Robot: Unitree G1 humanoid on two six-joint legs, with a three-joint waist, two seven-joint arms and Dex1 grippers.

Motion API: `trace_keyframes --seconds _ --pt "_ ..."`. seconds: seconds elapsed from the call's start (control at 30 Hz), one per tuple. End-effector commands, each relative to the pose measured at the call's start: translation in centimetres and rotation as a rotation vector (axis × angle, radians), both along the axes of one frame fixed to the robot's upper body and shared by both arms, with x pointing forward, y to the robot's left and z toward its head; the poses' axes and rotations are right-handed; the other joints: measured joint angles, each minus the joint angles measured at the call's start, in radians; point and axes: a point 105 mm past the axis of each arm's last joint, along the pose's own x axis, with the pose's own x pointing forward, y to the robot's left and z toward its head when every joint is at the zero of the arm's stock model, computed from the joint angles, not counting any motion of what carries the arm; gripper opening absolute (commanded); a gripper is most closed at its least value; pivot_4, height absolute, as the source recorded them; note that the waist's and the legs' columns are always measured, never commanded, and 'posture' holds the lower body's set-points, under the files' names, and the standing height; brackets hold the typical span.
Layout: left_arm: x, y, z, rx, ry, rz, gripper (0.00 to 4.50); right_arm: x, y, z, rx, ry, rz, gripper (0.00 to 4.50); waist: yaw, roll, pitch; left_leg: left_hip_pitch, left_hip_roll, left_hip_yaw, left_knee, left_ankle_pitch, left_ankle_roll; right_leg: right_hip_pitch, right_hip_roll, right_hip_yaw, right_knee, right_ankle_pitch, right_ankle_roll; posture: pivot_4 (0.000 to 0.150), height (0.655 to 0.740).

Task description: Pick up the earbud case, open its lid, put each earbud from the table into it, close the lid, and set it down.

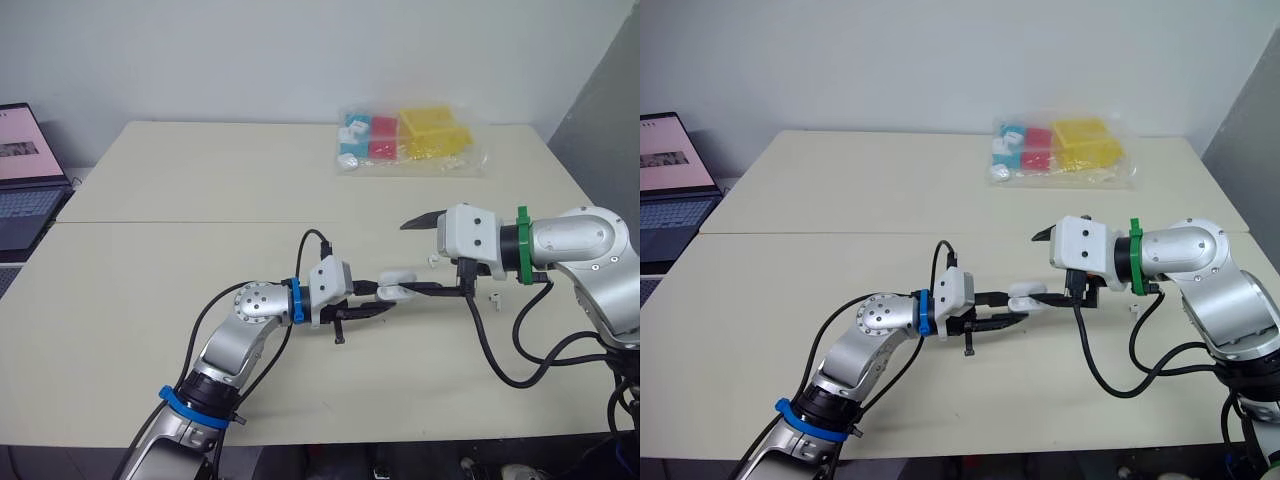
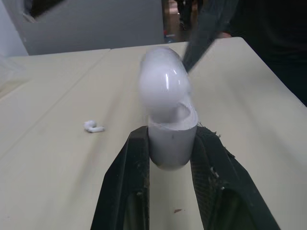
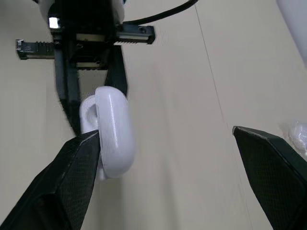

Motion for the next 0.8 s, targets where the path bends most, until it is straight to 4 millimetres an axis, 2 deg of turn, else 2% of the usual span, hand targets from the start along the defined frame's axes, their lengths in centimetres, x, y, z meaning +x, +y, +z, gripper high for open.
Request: trace_keyframes --seconds 0.03,0.27,0.33,0.47,0.57,0.63,0.7,0.8 --pt "-0.2 -0.2 0.8 -0.018 -0.04 -0.015 0.81 -0.1 -0.2 1.4 0.012 -0.049 -0.003 4.5 0.0 0.0 0.0 0.0 0.0 0.0 0.0 0.0 0.0 0.0 0.0 0.0 0.0 0.0 0.0 0.15 0.74" --pt "0.0 0.0 0.6 -0.02 -0.025 0.001 0.81 -1.0 -0.2 1.4 0.016 0.018 0.022 4.5 0.0 0.0 0.0 0.0 0.0 0.0 0.0 0.0 0.0 0.0 0.0 0.0 0.0 0.0 0.0 0.15 0.74" --pt "0.5 0.2 0.6 -0.035 -0.001 0.036 0.81 -1.7 -0.7 1.9 0.038 0.073 0.02 4.5 0.0 0.0 0.0 0.0 0.0 0.0 0.0 0.0 0.0 0.0 0.0 0.0 0.0 0.0 0.0 0.15 0.74" --pt "1.5 0.9 0.5 -0.059 0.035 0.111 0.81 -2.8 -3.0 3.5 0.103 0.161 -0.068 4.5 0.002 0.0 0.0 -0.001 0.0 -0.001 0.0 0.0 0.0 0.0 0.0 -0.001 -0.001 0.0 0.0 0.15 0.74" --pt "1.8 1.4 0.5 -0.068 0.032 0.149 0.81 -2.7 -6.0 3.4 0.153 0.193 -0.241 4.5 0.003 0.0 0.0 -0.001 0.0 -0.001 0.0 0.0 0.0 0.0 0.0 -0.001 -0.001 0.0 0.0 0.15 0.74" --pt "2.0 1.9 0.6 -0.074 0.032 0.174 0.81 -2.4 -8.6 2.2 0.198 0.232 -0.429 4.5 0.007 -0.001 -0.001 -0.001 0.0 -0.001 0.0 0.0 0.0 0.0 -0.001 -0.001 -0.001 0.0 0.0 0.15 0.74" --pt "1.9 2.1 0.5 -0.066 0.023 0.178 0.81 -1.6 -11.3 -0.1 0.23 0.251 -0.674 4.5 0.009 0.0 -0.001 -0.001 0.0 0.0 0.0 0.0 0.0 0.0 -0.001 0.0 -0.001 0.0 0.0 0.15 0.74" --pt "1.8 2.1 0.6 -0.064 0.015 0.176 0.81 -1.0 -12.7 -1.8 0.289 0.274 -0.869 4.5 0.002 0.001 -0.001 0.0 0.0 0.0 0.0 0.0 0.0 0.0 -0.001 0.001 0.0 0.001 0.001 0.15 0.74"
